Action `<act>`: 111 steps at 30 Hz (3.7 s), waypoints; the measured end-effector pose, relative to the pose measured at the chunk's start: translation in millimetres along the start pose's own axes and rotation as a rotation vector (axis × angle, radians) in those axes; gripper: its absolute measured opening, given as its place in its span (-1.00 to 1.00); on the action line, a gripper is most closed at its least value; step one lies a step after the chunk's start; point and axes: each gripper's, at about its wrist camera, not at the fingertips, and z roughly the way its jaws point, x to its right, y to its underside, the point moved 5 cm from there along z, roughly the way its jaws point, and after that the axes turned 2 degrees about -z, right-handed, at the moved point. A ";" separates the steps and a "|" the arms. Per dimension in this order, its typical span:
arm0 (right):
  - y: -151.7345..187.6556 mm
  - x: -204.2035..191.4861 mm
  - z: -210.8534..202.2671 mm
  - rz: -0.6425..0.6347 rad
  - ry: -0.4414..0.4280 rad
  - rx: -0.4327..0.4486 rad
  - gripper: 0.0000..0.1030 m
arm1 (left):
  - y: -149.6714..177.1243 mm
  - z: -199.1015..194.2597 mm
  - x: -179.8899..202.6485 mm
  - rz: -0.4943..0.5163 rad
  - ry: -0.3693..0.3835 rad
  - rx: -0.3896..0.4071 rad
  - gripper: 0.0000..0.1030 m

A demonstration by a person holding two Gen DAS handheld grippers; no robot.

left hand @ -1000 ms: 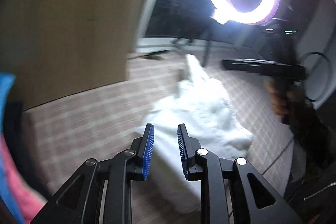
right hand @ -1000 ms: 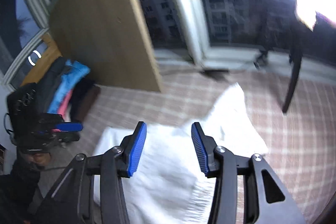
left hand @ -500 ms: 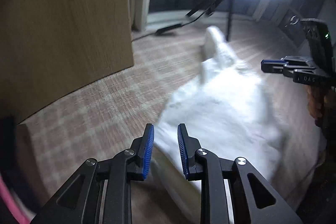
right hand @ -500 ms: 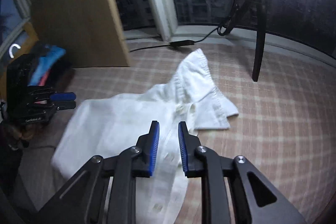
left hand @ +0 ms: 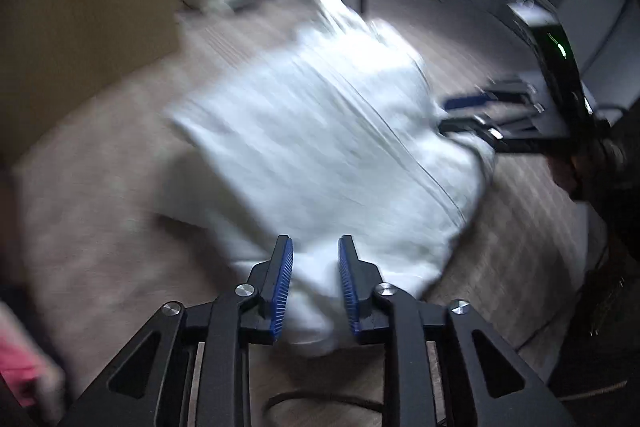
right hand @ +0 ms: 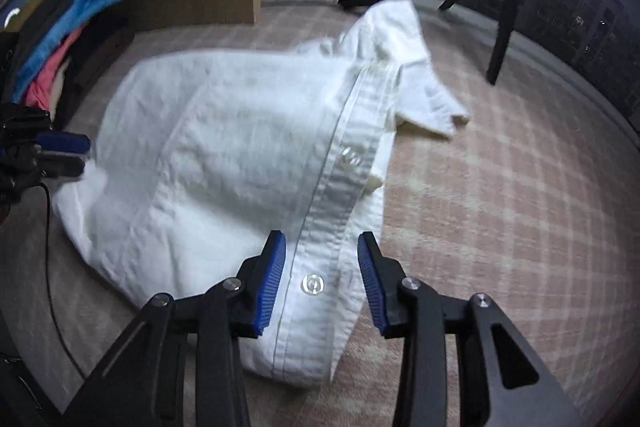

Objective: Fold clothes

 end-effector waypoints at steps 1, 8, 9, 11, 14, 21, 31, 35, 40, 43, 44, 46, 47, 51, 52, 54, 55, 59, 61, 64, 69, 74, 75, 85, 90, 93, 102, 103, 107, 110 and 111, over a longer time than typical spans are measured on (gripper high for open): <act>-1.0 0.9 -9.5 0.013 -0.007 0.023 -0.28 | 0.2 -12.7 1.1 -0.001 0.012 0.025 -0.58; 21.8 -18.3 9.9 -0.049 0.012 -0.078 -0.28 | 42.4 28.1 17.4 0.070 0.017 -0.083 -0.49; 27.5 -17.8 16.4 -0.049 0.007 -0.119 -0.28 | 45.1 31.8 16.3 0.066 0.026 -0.073 -0.45; 9.4 -16.9 6.6 -0.033 -0.004 -0.043 -0.28 | 40.0 27.4 13.5 0.038 0.020 -0.108 -0.44; -18.8 -15.3 -9.5 -0.007 -0.022 0.076 -0.28 | 1.2 -7.6 16.0 0.021 0.012 0.032 -0.46; -73.4 -6.9 28.9 0.060 -0.038 0.139 -0.28 | -74.3 29.8 1.4 -0.113 -0.046 0.133 -0.35; -54.3 50.0 25.9 0.233 -0.123 0.137 -0.58 | -52.2 56.4 -32.4 -0.113 -0.166 0.043 -0.24; -37.2 36.5 -13.9 0.183 -0.078 0.172 -0.34 | -43.7 22.1 -24.1 -0.201 -0.119 0.111 -0.07; 9.3 7.9 -6.1 0.083 -0.054 0.050 -0.33 | -14.7 28.4 10.4 -0.136 -0.105 0.088 0.01; 21.9 12.6 1.6 0.125 -0.065 -0.006 -0.31 | 2.8 61.0 12.8 -0.076 -0.189 -0.004 0.03; 20.7 16.5 -7.5 0.153 -0.072 -0.003 -0.31 | 3.3 59.1 14.1 -0.080 -0.196 -0.002 0.02; 19.8 25.7 -34.4 0.218 -0.103 0.045 -0.29 | 1.1 45.2 16.6 -0.100 -0.208 -0.010 0.01; 20.1 31.1 -52.9 0.256 -0.129 0.091 -0.18 | -0.2 33.6 17.4 -0.114 -0.220 -0.001 0.01; 29.4 48.9 -115.1 0.428 -0.273 0.250 0.42 | 6.7 -24.7 13.7 -0.280 -0.140 0.090 0.32; 33.8 52.5 -122.5 0.459 -0.280 0.269 0.42 | 10.6 -35.4 10.2 -0.327 -0.138 0.107 0.46; 42.0 60.9 -134.7 0.521 -0.255 0.312 0.42 | 20.5 -52.5 0.2 -0.433 -0.146 0.141 0.48; 50.3 67.4 -137.9 0.559 -0.211 0.345 0.42 | 28.9 -56.4 -6.3 -0.488 -0.155 0.146 0.48; 78.3 88.3 -146.6 0.637 -0.029 0.420 0.42 | 63.2 -59.5 -24.6 -0.626 -0.166 0.149 0.48; 74.2 87.0 -146.9 0.549 0.078 0.387 0.42 | 77.0 -61.2 -28.4 -0.648 -0.177 0.152 0.47; 64.4 76.3 -144.2 0.391 0.193 0.328 0.52 | 91.7 -67.2 -30.9 -0.664 -0.205 0.209 0.47; 42.7 61.0 -125.1 0.364 0.151 0.240 0.52 | 83.4 -71.3 -25.0 -0.582 -0.298 0.269 0.48; 19.8 56.2 -96.4 0.422 -0.006 0.207 0.52 | 66.6 -47.5 -28.3 -0.598 -0.288 0.146 0.48; 16.2 54.2 -91.4 0.409 -0.008 0.199 0.52 | 64.2 -39.7 -30.4 -0.619 -0.263 0.108 0.47; -16.1 41.7 -39.4 0.259 -0.005 0.090 0.52 | 25.0 12.3 -42.3 -0.620 -0.149 0.005 0.46; -30.3 48.9 -11.9 0.248 -0.035 0.048 0.52 | 7.0 43.1 -47.5 -0.592 -0.116 -0.045 0.45; -34.0 49.4 -4.5 0.246 -0.054 0.030 0.52 | 2.8 52.7 -50.3 -0.582 -0.105 -0.055 0.44; -36.5 56.0 18.5 0.251 -0.107 0.016 0.52 | -9.2 64.7 -55.7 -0.590 -0.001 -0.056 0.42; -37.0 56.3 20.2 0.254 -0.117 0.017 0.52 | -11.7 66.1 -53.4 -0.578 0.011 -0.059 0.42; -36.9 52.5 30.4 0.254 -0.191 -0.002 0.52 | -20.5 74.2 -42.6 -0.486 -0.019 -0.087 0.45; -37.6 57.4 23.5 0.268 -0.219 0.009 0.52 | -23.5 76.5 -38.3 -0.442 -0.039 -0.106 0.45; -38.8 60.2 16.5 0.279 -0.234 0.036 0.52 | -23.0 76.0 -39.0 -0.444 -0.034 -0.105 0.45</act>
